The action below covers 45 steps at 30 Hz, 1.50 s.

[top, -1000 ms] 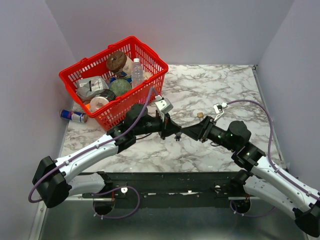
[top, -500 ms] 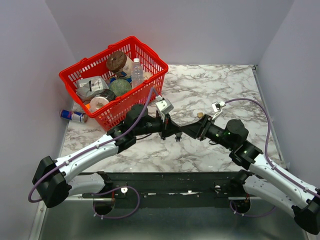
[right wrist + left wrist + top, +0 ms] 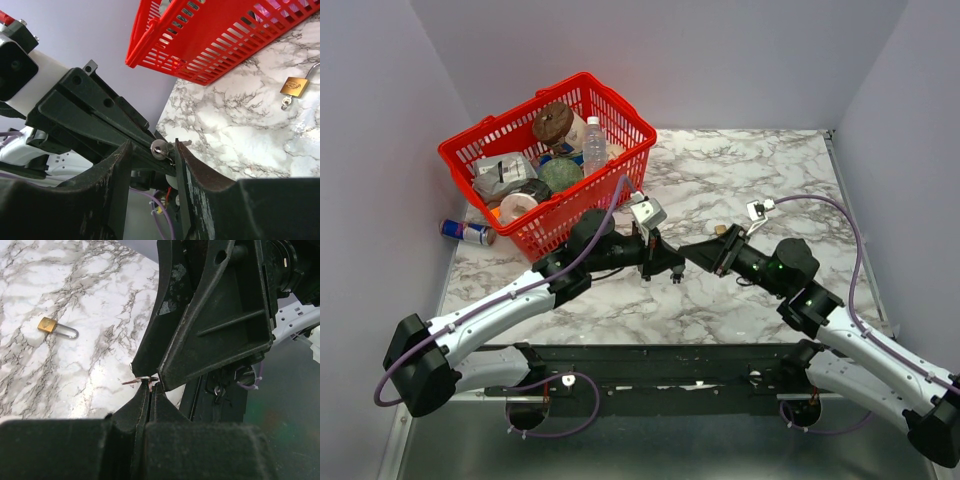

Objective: Unlock with the key

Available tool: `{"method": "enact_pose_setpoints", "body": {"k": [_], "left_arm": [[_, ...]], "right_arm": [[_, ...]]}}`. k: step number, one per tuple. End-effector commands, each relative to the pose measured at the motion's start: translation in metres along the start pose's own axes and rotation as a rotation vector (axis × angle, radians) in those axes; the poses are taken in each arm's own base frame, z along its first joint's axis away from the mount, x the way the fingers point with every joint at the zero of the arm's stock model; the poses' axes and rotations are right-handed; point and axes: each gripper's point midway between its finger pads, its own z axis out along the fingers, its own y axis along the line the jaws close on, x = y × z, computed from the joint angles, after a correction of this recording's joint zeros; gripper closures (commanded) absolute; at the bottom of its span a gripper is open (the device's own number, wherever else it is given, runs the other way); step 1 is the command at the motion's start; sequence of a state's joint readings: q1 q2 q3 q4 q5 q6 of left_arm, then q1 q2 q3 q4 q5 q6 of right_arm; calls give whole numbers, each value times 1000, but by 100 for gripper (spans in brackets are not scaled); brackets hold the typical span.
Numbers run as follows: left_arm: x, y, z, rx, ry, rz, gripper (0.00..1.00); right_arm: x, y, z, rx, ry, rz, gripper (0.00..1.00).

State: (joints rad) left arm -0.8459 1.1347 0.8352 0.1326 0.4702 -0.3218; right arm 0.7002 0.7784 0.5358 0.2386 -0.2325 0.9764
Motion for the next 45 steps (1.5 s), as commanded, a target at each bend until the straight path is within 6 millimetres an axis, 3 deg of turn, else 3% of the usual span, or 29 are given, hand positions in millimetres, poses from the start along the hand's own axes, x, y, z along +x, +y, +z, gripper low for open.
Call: {"method": "enact_pose_setpoints", "body": {"k": [1,13,30,34,42,45], "left_arm": [[-14,-11,-4,38,-51,47,100],[-16,-10,-5,21,-60,53,100],[-13,1,-4,-44,-38,34,100],[-12,4,-3,-65,-30,24,100],[-9,9,-1,-88,-12,5,80],[-6,9,1,-83,0,2,80]], "right_arm": [[-7,7,3,-29,-36,15,54],[2,-9,5,26,-12,55,64],[7,-24,7,88,18,6,99],[9,-27,8,109,34,-16,99],[8,-37,6,142,31,-87,99],[12,-39,7,144,45,-95,99]]}}
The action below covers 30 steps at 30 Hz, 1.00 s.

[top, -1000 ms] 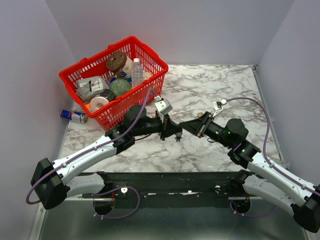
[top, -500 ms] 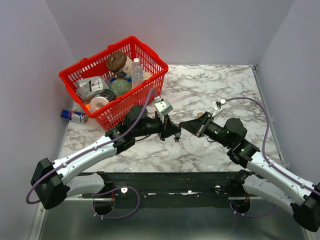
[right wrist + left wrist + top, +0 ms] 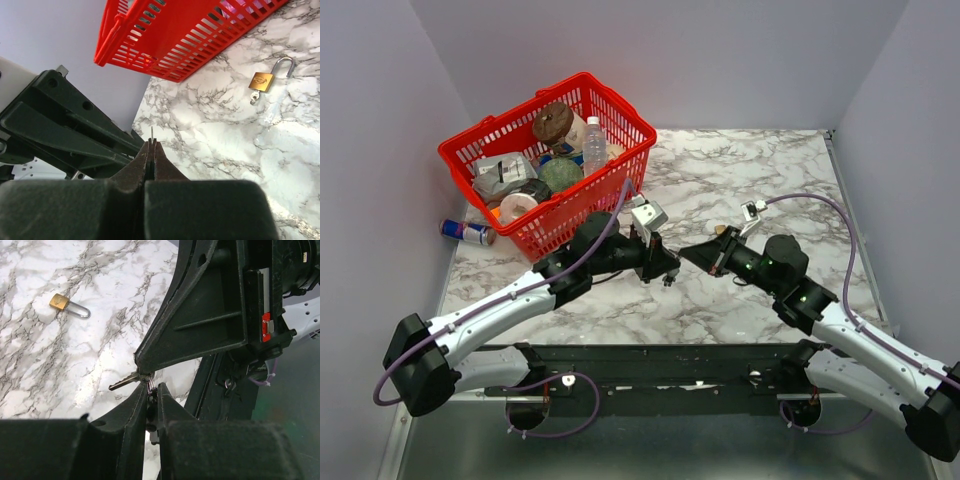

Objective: Unlock with the key

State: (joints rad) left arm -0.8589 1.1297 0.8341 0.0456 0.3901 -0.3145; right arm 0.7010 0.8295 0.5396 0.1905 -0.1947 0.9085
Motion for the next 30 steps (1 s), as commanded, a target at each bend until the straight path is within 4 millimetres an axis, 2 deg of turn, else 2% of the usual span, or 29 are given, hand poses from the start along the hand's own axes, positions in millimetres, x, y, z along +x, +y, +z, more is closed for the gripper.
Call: {"method": "enact_pose_setpoints", "body": {"k": [1,2,5,10,14,19,30], "left_arm": [[-21,-4,3,9,-50,28,83],[-21,-5,4,14,-47,26,90],[-17,-6,7,29,-26,27,100],[-16,-3,7,17,-23,35,100],[-17,-1,6,2,-32,43,100],[-16,0,6,-4,-30,46,100],[-15,3,7,-15,-25,53,100]], "right_arm": [[7,-11,2,47,27,-47,99],[6,-10,2,42,26,-44,99],[8,-5,2,17,31,-6,99],[10,0,2,-1,42,27,99],[17,-10,4,50,83,34,99],[24,-17,4,85,122,33,94],[29,-10,6,43,154,28,86]]}}
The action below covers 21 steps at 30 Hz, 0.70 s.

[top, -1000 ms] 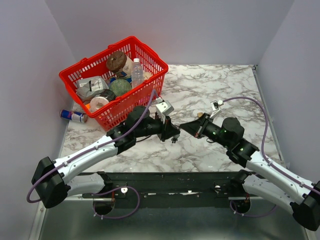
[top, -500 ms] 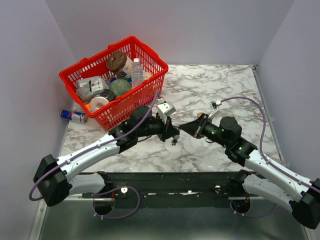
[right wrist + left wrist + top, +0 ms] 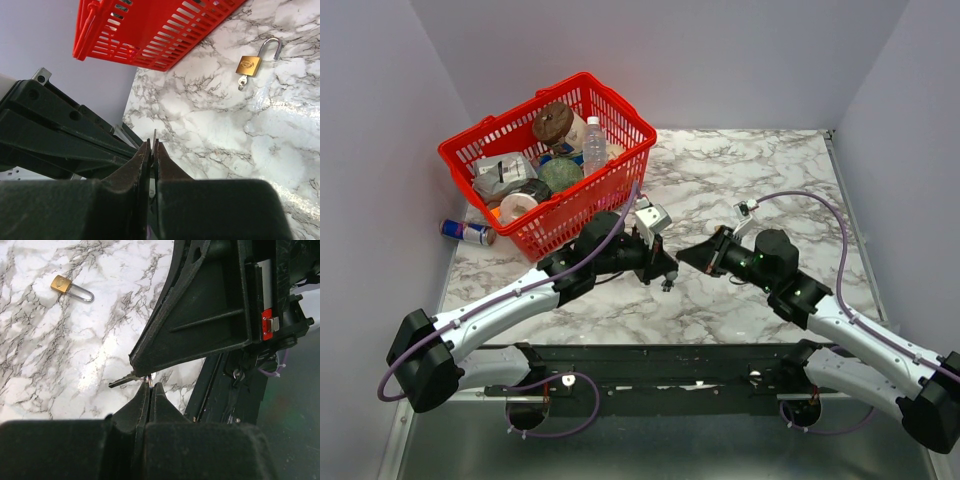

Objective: Unlock with the key

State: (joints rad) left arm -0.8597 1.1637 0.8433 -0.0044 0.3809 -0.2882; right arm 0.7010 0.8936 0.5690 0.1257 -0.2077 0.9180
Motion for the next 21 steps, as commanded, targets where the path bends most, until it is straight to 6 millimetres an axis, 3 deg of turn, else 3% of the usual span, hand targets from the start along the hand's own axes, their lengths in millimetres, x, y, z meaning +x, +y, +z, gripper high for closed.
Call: {"method": "enact_pose_setpoints", "body": {"k": [1,3,6,7,11,14,17,21], "left_arm": [[-31,-6,1,8,-90,51,100],[-32,-5,0,3,-91,54,100],[-33,-1,0,-23,-87,51,100],[-34,0,-1,-29,-90,59,95],[-39,15,-8,-125,-111,76,25],[-47,18,-17,-167,-130,68,13],[-57,19,-24,-201,-155,5,7],[-69,25,-24,-255,-158,-280,6]], "right_arm": [[18,4,0,-29,91,-7,89],[19,5,0,-42,95,-10,99],[18,6,0,-52,94,-26,99],[17,6,0,-51,86,-33,99],[8,0,-5,-29,21,-80,99],[2,0,-10,-31,-18,-137,99],[-7,3,-19,-23,-45,-209,99],[-13,1,-27,-12,-58,-377,99]]}}
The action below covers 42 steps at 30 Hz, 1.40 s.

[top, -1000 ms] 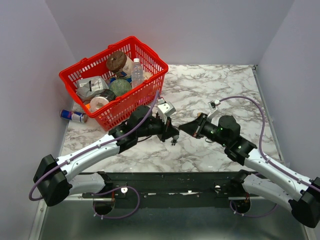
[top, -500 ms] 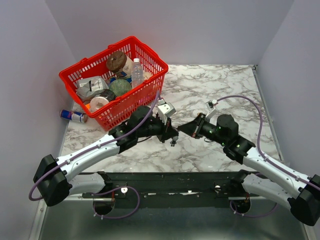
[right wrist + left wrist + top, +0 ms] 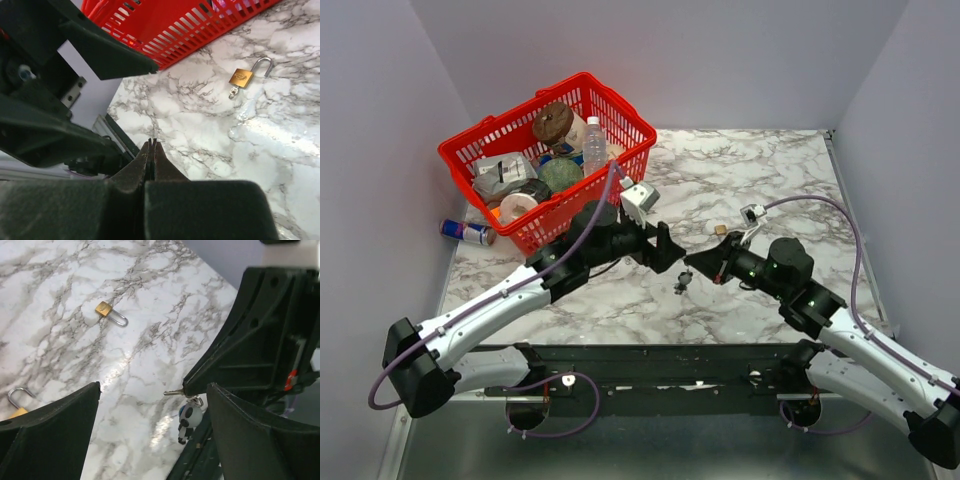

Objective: Unlock with the key

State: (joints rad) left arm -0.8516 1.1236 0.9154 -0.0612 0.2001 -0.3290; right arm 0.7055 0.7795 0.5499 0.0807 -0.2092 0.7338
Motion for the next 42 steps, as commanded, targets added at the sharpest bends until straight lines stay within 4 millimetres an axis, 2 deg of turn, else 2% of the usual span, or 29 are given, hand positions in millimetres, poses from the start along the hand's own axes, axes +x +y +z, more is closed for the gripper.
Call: {"method": "enact_pose_setpoints", "body": {"k": [1,3,4,7,14,19,25,29,42], "left_arm": [[-32,9,-4,-118,-33,-313,6],[-30,11,5,-126,0,-418,6],[-30,6,8,-99,11,-503,7],[-25,-2,24,-48,29,-611,11],[-10,-12,39,-2,22,-763,15],[-3,-24,47,14,38,-803,15],[11,-36,59,31,76,-847,16],[16,-34,63,15,67,-870,18],[13,-26,67,6,-5,-965,30]], "right_arm": [[-13,-6,-10,30,-43,-211,99],[-11,-12,-12,32,-56,-291,99],[-12,-14,-13,37,-66,-314,99],[-14,-19,-18,48,-95,-385,99],[-21,-28,-26,63,-188,-515,99],[-27,-35,-26,100,-207,-611,99],[-33,-32,-25,93,-225,-662,99],[-33,-32,-26,90,-234,-685,99],[-25,-32,-27,60,-239,-704,99]]}}
